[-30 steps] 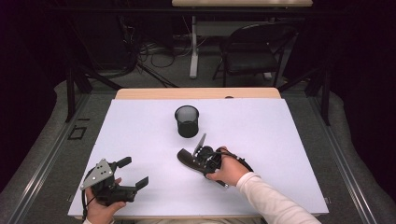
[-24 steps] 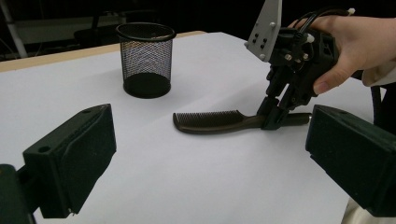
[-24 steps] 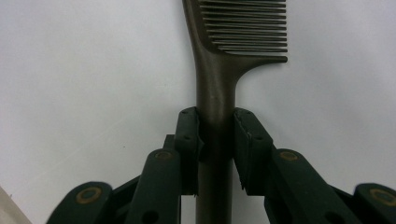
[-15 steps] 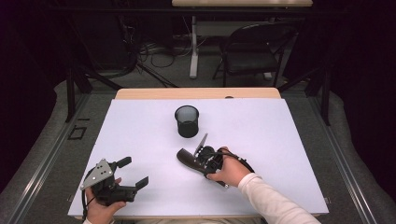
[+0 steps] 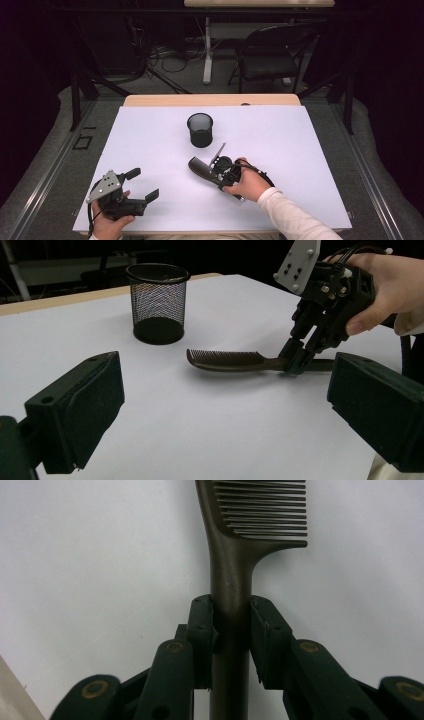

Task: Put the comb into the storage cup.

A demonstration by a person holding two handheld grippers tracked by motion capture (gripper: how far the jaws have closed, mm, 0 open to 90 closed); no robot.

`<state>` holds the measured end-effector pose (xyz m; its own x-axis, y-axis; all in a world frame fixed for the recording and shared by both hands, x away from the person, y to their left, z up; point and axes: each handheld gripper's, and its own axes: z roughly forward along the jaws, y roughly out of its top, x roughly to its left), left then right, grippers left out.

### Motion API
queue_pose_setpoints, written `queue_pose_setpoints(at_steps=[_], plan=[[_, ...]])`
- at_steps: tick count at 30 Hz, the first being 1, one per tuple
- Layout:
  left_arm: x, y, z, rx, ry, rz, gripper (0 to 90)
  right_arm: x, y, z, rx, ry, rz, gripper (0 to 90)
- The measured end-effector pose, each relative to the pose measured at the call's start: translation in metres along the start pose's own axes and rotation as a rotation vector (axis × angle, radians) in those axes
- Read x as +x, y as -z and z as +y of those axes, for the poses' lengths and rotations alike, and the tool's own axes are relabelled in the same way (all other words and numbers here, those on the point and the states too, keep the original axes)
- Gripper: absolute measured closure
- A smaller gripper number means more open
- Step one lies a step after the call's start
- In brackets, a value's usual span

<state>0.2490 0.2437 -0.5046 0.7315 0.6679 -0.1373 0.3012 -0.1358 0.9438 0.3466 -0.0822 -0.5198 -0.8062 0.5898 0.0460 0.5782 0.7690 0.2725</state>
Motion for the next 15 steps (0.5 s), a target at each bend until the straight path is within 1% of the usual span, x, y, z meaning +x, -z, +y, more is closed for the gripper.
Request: queue_pose_setpoints(at_steps=[8,10,15], plan=[[0.001,0.000,0.000,-0.007,0.010,-0.004,2.1,0.000,0.005,-0.003,-0.035,0.000,-0.003,72.9],[0.001,0.000,0.000,-0.001,0.008,0.001,2.1,0.000,0.007,-0.003,-0.045,0.002,-0.008,72.9],[0.002,0.000,-0.001,-0.005,0.013,0.004,2.1,0.001,0.012,-0.005,-0.075,0.008,0.003,72.9]])
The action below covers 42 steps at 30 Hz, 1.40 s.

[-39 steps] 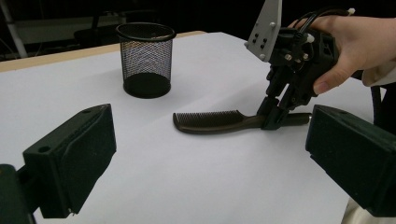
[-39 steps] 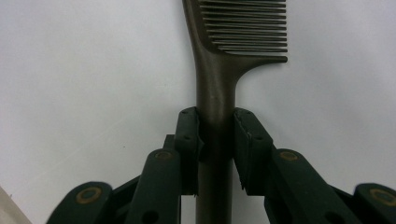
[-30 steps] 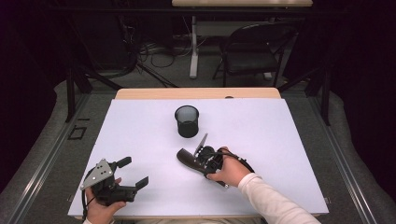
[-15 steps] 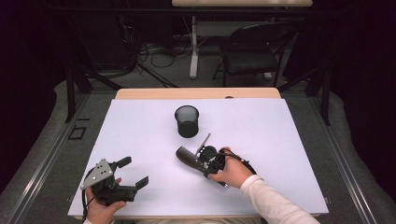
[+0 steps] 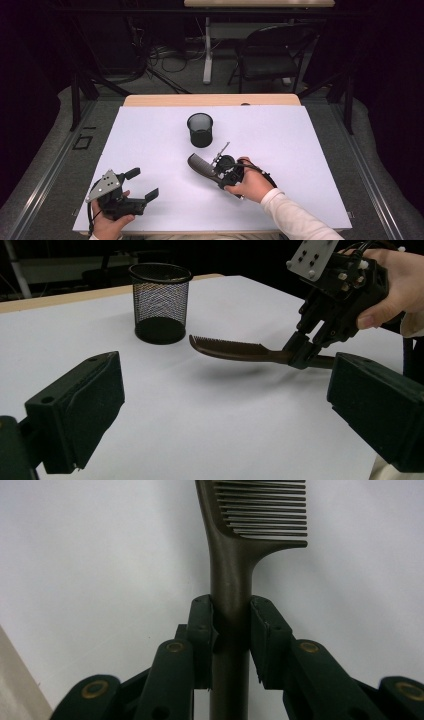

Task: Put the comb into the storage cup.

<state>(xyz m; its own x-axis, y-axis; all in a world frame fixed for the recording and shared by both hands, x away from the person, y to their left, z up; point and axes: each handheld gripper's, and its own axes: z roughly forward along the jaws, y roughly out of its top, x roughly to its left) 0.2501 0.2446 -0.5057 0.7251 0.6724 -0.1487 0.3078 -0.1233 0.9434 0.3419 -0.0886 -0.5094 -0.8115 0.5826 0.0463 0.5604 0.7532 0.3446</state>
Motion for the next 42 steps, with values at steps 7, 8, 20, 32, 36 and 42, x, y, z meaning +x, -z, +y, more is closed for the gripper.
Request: queue_pose_setpoints(at_steps=[7,8,20,32,36,42], plan=[[0.000,0.000,0.000,0.002,0.000,0.004,2.1,0.002,0.005,-0.001,-0.026,0.010,0.004,72.9],[0.000,0.000,0.000,0.004,-0.001,0.005,2.1,0.002,0.006,-0.002,-0.032,0.009,0.004,72.9],[0.000,-0.001,-0.001,0.006,-0.004,0.009,2.2,0.002,0.013,-0.003,-0.082,0.007,-0.010,72.9],[0.000,-0.002,-0.002,0.004,-0.003,0.013,2.2,-0.001,0.023,-0.006,-0.139,-0.004,-0.019,72.9],[0.000,-0.002,-0.002,0.004,-0.004,0.014,2.2,-0.002,0.026,-0.007,-0.164,-0.010,-0.022,72.9],[0.000,-0.002,-0.002,0.004,-0.006,0.017,2.2,-0.003,0.031,-0.008,-0.203,0.001,-0.034,72.9]])
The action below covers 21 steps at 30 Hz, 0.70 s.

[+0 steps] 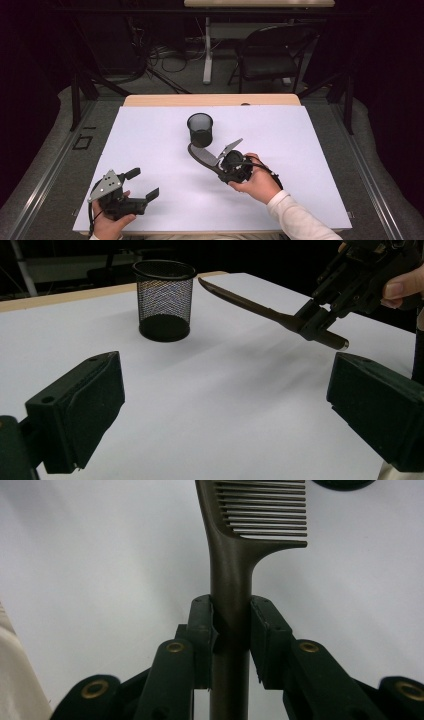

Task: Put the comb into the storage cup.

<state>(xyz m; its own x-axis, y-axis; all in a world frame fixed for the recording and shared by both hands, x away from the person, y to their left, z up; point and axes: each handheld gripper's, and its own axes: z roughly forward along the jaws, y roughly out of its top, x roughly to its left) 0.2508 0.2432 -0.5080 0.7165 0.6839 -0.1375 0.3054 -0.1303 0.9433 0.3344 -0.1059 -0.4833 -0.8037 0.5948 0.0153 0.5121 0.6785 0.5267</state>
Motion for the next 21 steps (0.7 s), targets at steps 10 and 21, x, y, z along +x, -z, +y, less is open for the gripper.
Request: queue_pose_setpoints(at_steps=[10,21], plan=[[0.000,0.000,0.000,0.004,-0.001,0.004,2.2,-0.001,0.008,0.001,-0.076,0.016,-0.033,72.9],[0.000,0.000,0.000,0.000,-0.002,0.002,2.3,0.001,0.017,0.004,-0.141,0.035,-0.066,72.9]])
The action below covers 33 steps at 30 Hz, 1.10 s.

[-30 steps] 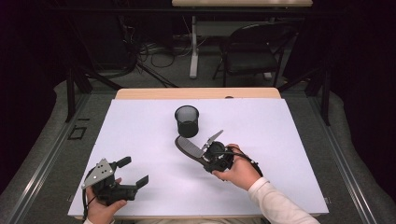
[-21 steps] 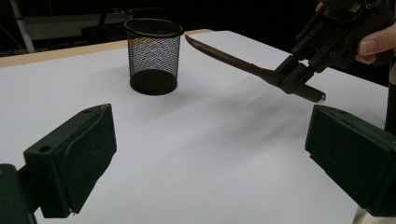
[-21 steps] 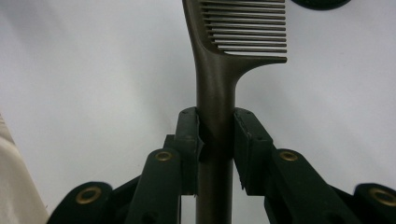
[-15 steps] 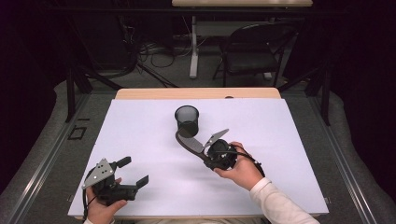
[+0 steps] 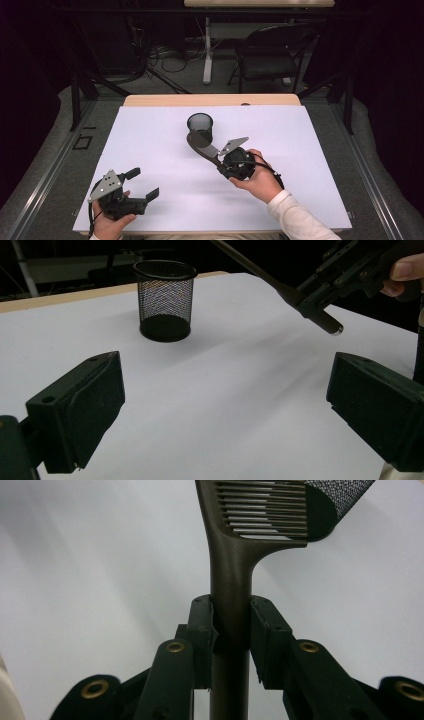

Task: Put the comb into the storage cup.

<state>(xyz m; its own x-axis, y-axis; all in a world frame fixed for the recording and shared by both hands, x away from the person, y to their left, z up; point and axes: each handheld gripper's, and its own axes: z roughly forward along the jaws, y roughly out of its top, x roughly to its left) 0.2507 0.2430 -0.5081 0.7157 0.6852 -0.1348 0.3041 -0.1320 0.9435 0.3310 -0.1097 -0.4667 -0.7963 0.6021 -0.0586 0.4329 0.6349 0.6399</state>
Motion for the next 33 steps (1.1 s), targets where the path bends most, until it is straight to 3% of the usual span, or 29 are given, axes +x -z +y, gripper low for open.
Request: queue_pose_setpoints(at_steps=[15,33], plan=[[0.000,0.000,0.000,0.001,-0.005,0.001,2.4,0.005,0.008,0.003,-0.086,0.029,-0.035,72.9],[0.000,0.000,0.000,-0.002,-0.007,0.003,2.8,0.014,0.013,0.007,-0.206,0.111,-0.071,73.0]])
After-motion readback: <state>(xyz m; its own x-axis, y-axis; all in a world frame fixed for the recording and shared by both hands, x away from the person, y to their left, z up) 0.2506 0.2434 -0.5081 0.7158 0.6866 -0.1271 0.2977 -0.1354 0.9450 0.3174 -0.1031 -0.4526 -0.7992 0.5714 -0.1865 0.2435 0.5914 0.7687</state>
